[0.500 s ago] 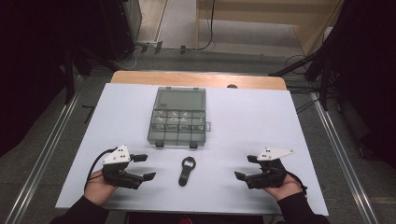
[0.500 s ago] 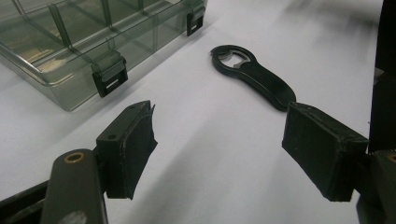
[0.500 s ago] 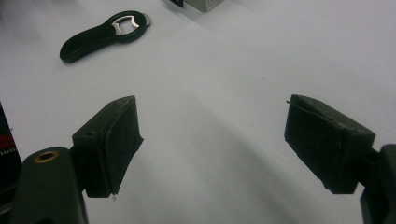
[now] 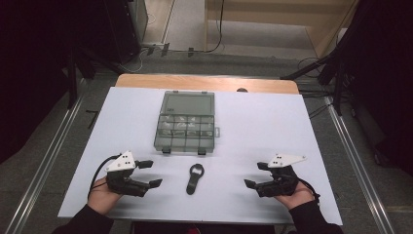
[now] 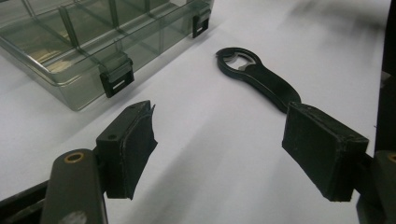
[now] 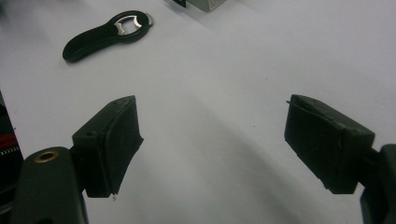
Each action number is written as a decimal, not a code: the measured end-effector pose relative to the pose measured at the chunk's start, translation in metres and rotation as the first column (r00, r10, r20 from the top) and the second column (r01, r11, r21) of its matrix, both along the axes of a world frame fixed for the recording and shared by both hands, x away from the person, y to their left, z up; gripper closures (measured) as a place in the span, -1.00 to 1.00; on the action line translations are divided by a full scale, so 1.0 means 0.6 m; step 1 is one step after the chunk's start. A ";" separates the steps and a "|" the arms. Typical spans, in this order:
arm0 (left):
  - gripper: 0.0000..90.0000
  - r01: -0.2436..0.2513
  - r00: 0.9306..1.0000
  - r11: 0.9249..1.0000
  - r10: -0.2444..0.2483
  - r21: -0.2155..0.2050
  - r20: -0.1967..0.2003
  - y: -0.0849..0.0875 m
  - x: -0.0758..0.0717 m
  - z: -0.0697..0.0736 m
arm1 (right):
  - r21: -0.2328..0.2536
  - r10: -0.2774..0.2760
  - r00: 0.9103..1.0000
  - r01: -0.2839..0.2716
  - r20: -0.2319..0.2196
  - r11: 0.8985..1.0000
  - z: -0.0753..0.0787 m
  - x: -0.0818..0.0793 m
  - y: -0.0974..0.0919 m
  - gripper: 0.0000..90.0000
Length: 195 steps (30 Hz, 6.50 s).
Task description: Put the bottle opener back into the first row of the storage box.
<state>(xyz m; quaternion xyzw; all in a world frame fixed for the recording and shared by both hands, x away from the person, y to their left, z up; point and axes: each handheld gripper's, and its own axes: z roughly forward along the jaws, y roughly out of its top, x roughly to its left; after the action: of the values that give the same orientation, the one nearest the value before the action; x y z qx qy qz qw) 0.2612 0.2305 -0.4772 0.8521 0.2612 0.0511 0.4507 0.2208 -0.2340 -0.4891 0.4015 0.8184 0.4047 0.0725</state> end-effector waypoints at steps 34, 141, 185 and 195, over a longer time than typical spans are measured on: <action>-0.45 0.008 1.000 1.000 -0.008 -0.001 0.002 0.000 -0.001 0.001 | 0.009 0.009 1.000 -0.009 -0.017 1.000 -0.007 0.004 -0.001 -0.58; -0.45 0.003 1.000 1.000 -0.003 -0.007 0.011 0.004 -0.003 0.002 | -0.015 0.359 0.932 -0.360 -0.041 0.933 0.014 0.124 0.197 -0.54; -0.45 -0.005 1.000 1.000 0.005 -0.011 0.008 0.008 -0.005 0.002 | -0.081 0.795 0.605 -0.795 -0.041 0.601 0.045 0.192 0.264 -0.45; -0.45 -0.008 1.000 1.000 0.008 -0.013 0.009 0.009 -0.005 0.002 | -0.138 0.876 0.482 -0.868 -0.007 0.476 0.042 0.201 0.277 -0.41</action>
<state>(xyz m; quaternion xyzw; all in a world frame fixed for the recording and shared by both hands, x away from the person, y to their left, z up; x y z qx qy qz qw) 0.2581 0.2360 -0.4760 0.8480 0.2628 0.0551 0.4570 0.3417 -0.0677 -0.4637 -0.0886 0.9291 0.3469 -0.0922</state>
